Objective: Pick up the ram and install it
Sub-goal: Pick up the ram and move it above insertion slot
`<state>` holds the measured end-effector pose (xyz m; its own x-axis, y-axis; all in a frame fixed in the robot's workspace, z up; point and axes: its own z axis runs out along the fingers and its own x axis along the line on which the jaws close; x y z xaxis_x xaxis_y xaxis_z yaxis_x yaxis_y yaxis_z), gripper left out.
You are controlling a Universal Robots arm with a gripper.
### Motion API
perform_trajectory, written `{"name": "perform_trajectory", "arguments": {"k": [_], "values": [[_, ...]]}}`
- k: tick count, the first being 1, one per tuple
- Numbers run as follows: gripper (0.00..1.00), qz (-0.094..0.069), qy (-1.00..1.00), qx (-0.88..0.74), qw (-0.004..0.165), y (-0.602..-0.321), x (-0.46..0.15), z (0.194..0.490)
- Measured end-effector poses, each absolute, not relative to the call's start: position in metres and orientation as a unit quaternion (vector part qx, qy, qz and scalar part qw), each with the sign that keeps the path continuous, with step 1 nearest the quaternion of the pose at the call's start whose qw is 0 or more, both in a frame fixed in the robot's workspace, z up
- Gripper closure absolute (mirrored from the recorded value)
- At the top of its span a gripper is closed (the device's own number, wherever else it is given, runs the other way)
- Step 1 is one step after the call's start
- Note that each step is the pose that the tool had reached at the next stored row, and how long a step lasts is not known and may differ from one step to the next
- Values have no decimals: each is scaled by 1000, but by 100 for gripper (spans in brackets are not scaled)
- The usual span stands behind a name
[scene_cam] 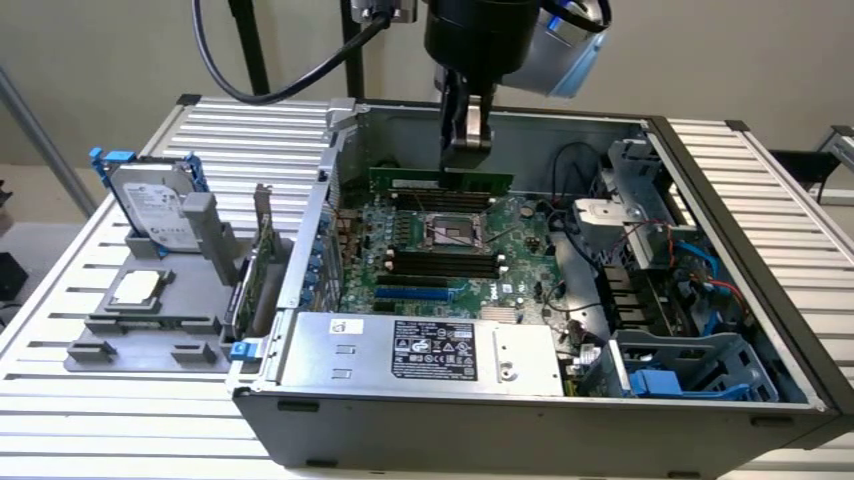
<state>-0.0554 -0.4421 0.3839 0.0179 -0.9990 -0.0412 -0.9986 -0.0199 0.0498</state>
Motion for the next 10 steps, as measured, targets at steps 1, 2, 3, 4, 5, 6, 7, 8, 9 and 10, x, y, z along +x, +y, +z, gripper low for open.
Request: {"name": "perform_trajectory", "arguments": {"k": [1, 2, 3, 4, 5, 6, 7, 8, 9, 10], "values": [[87, -32, -700, 713, 3, -440, -54, 383], [87, -32, -701, 713, 3, -439, -53, 381], [87, -32, -701, 712, 3, -438, -52, 380], [87, -32, -702, 711, 3, -437, -50, 378], [87, -32, -703, 710, 3, -436, -49, 377], [87, -32, -704, 709, 3, -435, -48, 376], [87, -32, -705, 709, 3, -434, -47, 375], [87, -32, -705, 708, 3, -433, -46, 375], [87, -32, -705, 708, 3, -433, -46, 375], [87, -32, -705, 708, 3, -433, -46, 375]]}}
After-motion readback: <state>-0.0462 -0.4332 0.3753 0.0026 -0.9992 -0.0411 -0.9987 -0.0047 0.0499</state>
